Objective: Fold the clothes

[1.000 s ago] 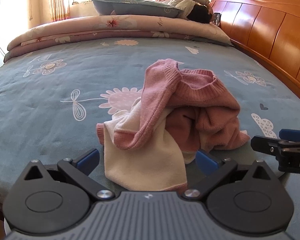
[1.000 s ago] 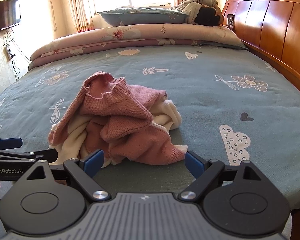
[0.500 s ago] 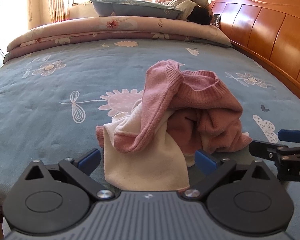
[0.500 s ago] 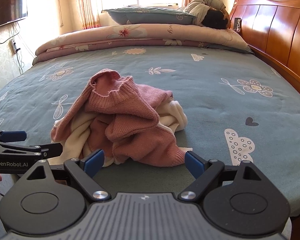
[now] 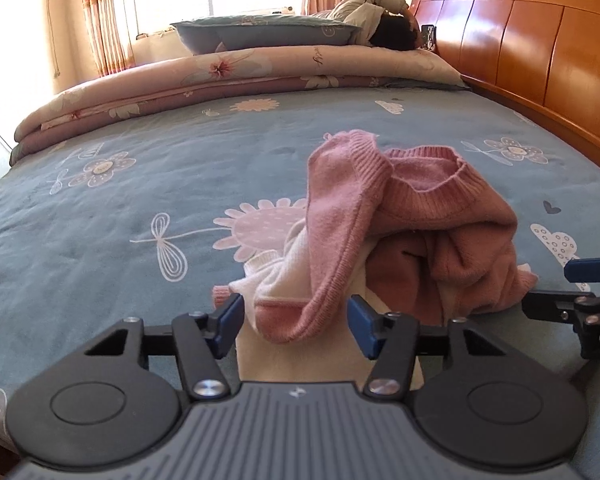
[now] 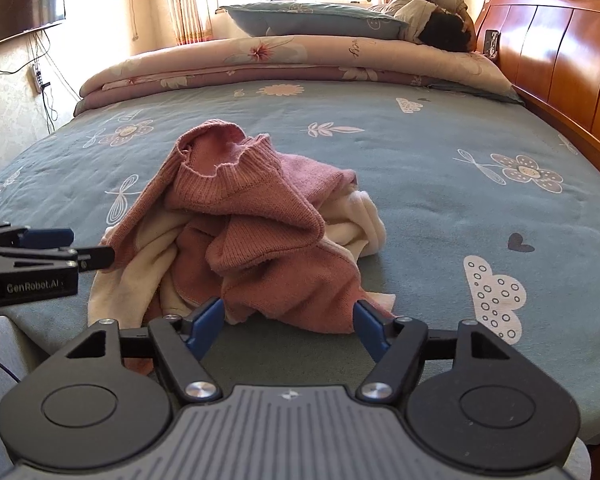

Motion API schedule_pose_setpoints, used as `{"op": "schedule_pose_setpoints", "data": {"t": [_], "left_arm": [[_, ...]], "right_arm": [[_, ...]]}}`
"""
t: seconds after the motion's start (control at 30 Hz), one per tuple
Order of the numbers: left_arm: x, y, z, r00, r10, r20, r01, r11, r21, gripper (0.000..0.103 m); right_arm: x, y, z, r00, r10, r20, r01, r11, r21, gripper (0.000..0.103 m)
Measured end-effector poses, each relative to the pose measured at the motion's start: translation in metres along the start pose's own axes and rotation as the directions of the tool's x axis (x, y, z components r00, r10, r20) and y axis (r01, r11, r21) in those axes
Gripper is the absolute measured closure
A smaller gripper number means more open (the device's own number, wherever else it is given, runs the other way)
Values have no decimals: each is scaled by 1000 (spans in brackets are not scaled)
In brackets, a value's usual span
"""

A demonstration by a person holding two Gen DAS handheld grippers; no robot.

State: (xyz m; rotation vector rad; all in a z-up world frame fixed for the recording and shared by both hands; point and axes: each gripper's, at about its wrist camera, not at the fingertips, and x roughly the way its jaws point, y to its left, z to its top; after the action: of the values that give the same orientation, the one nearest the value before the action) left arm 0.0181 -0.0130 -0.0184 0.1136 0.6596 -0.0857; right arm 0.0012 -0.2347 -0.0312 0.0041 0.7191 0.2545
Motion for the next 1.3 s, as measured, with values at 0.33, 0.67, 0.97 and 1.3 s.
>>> {"op": "schedule_pose_setpoints", "data": {"t": [0.33, 0.67, 0.97, 1.3], "left_arm": [[20, 0, 5, 999, -26, -28, 26, 999, 18, 47], [33, -6, 9, 999, -47, -10, 47, 996, 78, 50], [39, -12, 11, 998, -53, 17, 50, 993, 111, 89], [50, -3, 15, 995, -94, -28, 96, 990, 108, 83]], "right_arm": [[10, -8, -2, 999, 29, -18, -28, 999, 16, 28], [15, -12, -2, 999, 46, -21, -46, 998, 32, 28], [16, -20, -1, 999, 54, -3, -54, 998, 31, 42], [16, -27, 26, 978, 178, 108, -175, 984, -29, 42]]}}
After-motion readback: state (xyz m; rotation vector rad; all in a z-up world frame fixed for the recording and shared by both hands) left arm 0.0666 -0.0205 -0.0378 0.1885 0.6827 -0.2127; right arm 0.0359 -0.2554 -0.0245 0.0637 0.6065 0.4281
